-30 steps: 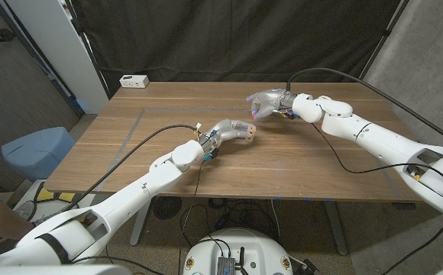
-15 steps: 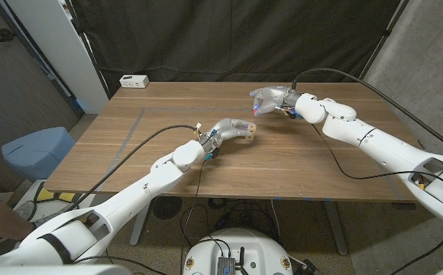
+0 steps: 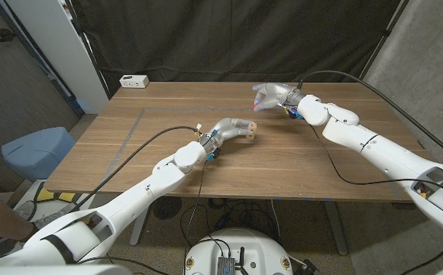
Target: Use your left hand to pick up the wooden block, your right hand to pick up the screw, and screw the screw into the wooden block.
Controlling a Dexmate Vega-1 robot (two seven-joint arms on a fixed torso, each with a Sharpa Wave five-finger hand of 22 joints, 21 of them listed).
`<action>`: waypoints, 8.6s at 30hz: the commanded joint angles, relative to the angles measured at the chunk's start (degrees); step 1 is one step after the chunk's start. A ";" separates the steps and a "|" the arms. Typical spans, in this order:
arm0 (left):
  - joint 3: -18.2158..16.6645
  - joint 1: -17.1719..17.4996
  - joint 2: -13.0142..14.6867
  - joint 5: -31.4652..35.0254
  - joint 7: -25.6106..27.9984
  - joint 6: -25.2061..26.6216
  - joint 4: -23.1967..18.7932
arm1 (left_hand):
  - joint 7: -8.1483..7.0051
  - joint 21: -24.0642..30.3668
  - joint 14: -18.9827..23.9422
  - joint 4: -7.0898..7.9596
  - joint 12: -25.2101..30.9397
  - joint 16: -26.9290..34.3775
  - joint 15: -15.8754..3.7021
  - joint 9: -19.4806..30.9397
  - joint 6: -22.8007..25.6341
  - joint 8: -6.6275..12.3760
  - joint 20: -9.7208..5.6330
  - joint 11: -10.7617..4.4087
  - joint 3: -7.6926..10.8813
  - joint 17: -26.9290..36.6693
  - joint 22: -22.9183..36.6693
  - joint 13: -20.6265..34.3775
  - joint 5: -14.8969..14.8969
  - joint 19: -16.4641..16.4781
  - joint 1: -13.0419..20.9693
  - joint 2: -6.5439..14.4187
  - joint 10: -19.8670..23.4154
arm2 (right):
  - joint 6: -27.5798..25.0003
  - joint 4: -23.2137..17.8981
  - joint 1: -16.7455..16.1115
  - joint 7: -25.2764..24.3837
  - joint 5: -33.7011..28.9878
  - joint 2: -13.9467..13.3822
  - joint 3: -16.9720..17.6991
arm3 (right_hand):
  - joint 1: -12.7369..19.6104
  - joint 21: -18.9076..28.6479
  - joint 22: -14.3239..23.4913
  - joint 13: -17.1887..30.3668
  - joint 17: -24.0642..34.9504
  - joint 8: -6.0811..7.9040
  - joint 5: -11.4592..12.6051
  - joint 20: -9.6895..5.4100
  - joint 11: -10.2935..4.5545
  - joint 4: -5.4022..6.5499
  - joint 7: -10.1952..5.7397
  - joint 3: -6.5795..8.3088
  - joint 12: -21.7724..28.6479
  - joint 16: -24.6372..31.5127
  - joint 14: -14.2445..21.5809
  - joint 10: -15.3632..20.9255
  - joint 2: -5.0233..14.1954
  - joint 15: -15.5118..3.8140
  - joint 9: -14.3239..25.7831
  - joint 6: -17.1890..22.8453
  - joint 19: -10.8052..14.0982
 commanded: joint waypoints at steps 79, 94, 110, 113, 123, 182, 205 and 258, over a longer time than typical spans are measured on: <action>0.53 -2.44 -10.49 -6.87 1.49 -1.04 9.54 | 0.92 0.31 0.62 0.01 -0.90 -0.17 -3.72 0.24 1.87 -0.04 0.13 0.04 -0.38 0.14 0.36 0.66 0.65 0.09 0.33 1.05 0.69 | 2.06 -10.39 -23.33 -35.04 24.91 11.49 14.21 | -1.93 -0.23 0.14 0.28 -0.01 -0.59 -0.01 -3.23 2.92 0.60 1.31 -1.96 -0.82 0.00 1.15 0.61 1.41 -2.96 -2.90 0.19 0.34; 0.42 -2.91 -11.01 -8.56 0.14 -0.75 10.77 | 1.04 0.34 0.59 -0.02 -1.08 -0.20 -3.70 0.25 1.98 -0.04 0.12 0.04 -0.43 0.13 0.37 0.76 0.73 0.16 0.39 1.17 0.66 | 3.98 -10.13 -24.37 -35.34 25.55 12.32 14.30 | -0.84 -0.32 0.16 0.30 -0.10 -1.26 0.28 -3.20 2.00 0.08 0.81 -1.84 -1.21 -0.24 0.73 -0.56 2.17 -2.96 -3.53 -1.10 -0.24; 0.01 -2.86 -10.86 -9.71 -0.58 -0.59 10.99 | 1.16 0.35 0.63 -0.03 -1.25 -0.21 -3.59 0.26 1.93 -0.11 0.01 0.04 -0.52 0.13 0.37 0.86 0.79 0.21 0.39 1.22 0.65 | 6.50 -9.18 -25.24 -35.32 26.55 13.24 14.55 | 0.42 -0.36 0.17 0.31 -0.20 -1.89 0.57 -3.08 1.14 -0.37 0.18 -1.68 -1.36 -0.54 0.11 -1.49 2.87 -2.93 -4.11 -2.34 -0.79; -0.13 -2.72 -10.79 -10.09 -0.77 -0.46 10.80 | 1.11 0.36 0.63 -0.04 -1.27 -0.21 -3.60 0.26 1.95 -0.11 0.09 0.04 -0.54 0.13 0.37 0.88 0.80 0.21 0.39 1.21 0.65 | 7.19 -8.99 -25.48 -35.11 26.55 13.14 14.50 | 0.70 -0.37 0.17 0.31 -0.22 -1.97 0.64 -3.08 0.96 -0.46 -0.04 -1.63 -1.40 -0.58 0.04 -1.70 3.02 -2.87 -4.21 -2.48 -0.89; -0.45 -2.41 -11.11 -11.55 -1.93 -0.84 10.98 | 1.17 0.33 0.62 -0.02 -1.34 -0.22 -3.64 0.26 1.83 -0.18 0.14 0.05 -0.59 0.13 0.38 0.95 0.83 0.15 0.37 1.27 0.73 | 9.49 -8.35 -26.72 -35.43 27.21 13.59 15.01 | 1.12 -0.38 0.17 0.30 -0.25 -2.13 0.71 -3.02 0.72 -0.52 -0.16 -1.67 -1.42 -0.65 -0.14 -2.09 3.19 -2.82 -4.46 -2.76 -1.15; 0.14 -0.53 -9.79 -11.19 -1.03 1.07 6.14 | 1.36 0.33 0.59 -0.04 -1.78 -0.29 -3.46 0.28 1.73 -0.31 0.22 0.05 -0.87 0.11 0.39 1.28 0.97 0.12 0.33 1.43 0.77 | 19.80 -6.17 -30.72 -33.39 26.47 14.05 16.66 | 1.75 -0.32 0.19 0.28 -0.26 -1.89 0.71 -2.77 -1.35 -0.19 -0.74 -2.47 -1.33 -0.99 -1.80 -3.64 4.28 -2.81 -4.91 -2.97 -2.53; 0.95 -0.61 -8.64 -8.53 0.93 2.70 3.80 | 1.33 0.35 0.61 -0.07 -1.90 -0.30 -3.36 0.29 1.87 -0.29 0.21 0.05 -0.94 0.10 0.40 1.42 1.04 0.14 0.37 1.52 0.90 | 19.26 -5.81 -31.02 -33.43 25.78 14.23 16.27 | 1.81 -0.21 0.19 0.27 -0.27 -1.86 0.70 -2.68 -1.41 -0.14 -0.74 -2.83 -1.19 -0.91 -1.90 -3.65 4.55 -2.76 -5.26 -2.90 -2.58; 1.57 -1.40 -8.23 -6.36 1.74 3.76 3.09 | 1.41 0.34 0.65 -0.09 -2.13 -0.34 -3.34 0.29 1.93 -0.34 0.23 0.06 -1.15 0.08 0.40 1.70 1.12 0.06 0.37 1.56 1.16 | 21.43 -2.53 -30.85 -32.51 26.49 14.39 15.75 | 1.75 -0.10 0.19 0.25 -0.27 -1.41 0.64 -2.71 -1.54 0.06 -0.67 -3.64 -1.08 -0.71 -1.95 -3.68 5.23 -2.89 -5.39 -2.67 -2.57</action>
